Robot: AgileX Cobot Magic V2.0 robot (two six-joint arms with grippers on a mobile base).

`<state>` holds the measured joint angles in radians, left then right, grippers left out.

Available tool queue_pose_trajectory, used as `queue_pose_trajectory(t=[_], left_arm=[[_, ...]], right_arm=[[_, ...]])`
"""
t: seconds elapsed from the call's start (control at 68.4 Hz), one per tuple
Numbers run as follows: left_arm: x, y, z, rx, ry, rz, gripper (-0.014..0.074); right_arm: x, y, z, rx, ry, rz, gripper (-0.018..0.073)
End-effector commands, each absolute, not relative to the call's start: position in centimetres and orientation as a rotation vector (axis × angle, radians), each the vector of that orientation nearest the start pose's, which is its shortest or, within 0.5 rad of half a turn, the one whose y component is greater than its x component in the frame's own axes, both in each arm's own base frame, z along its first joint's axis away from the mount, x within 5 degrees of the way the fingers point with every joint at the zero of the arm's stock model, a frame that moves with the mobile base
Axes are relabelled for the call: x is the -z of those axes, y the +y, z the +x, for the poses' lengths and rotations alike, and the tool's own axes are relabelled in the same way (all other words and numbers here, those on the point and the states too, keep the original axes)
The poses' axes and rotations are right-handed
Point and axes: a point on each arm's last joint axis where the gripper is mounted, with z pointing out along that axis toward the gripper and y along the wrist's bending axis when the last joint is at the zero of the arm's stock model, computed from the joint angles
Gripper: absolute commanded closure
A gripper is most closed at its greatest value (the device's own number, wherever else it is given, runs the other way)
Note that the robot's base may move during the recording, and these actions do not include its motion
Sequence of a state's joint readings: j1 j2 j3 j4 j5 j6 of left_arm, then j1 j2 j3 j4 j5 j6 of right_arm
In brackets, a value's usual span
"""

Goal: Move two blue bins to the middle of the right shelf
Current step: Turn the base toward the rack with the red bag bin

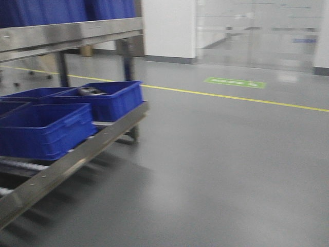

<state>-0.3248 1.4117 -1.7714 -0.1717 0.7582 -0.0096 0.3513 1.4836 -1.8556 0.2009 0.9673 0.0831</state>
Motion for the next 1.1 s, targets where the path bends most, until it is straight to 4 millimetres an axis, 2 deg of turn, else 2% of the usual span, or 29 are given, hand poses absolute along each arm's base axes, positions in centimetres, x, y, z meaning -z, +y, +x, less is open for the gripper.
queue_pose_trajectory(t=[0.0, 1.081], left_arm=[[-53.33, -10.21, 27.21, 0.480, 1.692, 0.197, 0.0707], [-53.33, -10.21, 27.21, 0.480, 1.692, 0.197, 0.0707]], right_arm=[[-50.84, 11.68, 27.51, -0.513, 2.024, -0.278, 0.0713], [-50.84, 11.68, 27.51, -0.513, 2.024, -0.278, 0.0713]])
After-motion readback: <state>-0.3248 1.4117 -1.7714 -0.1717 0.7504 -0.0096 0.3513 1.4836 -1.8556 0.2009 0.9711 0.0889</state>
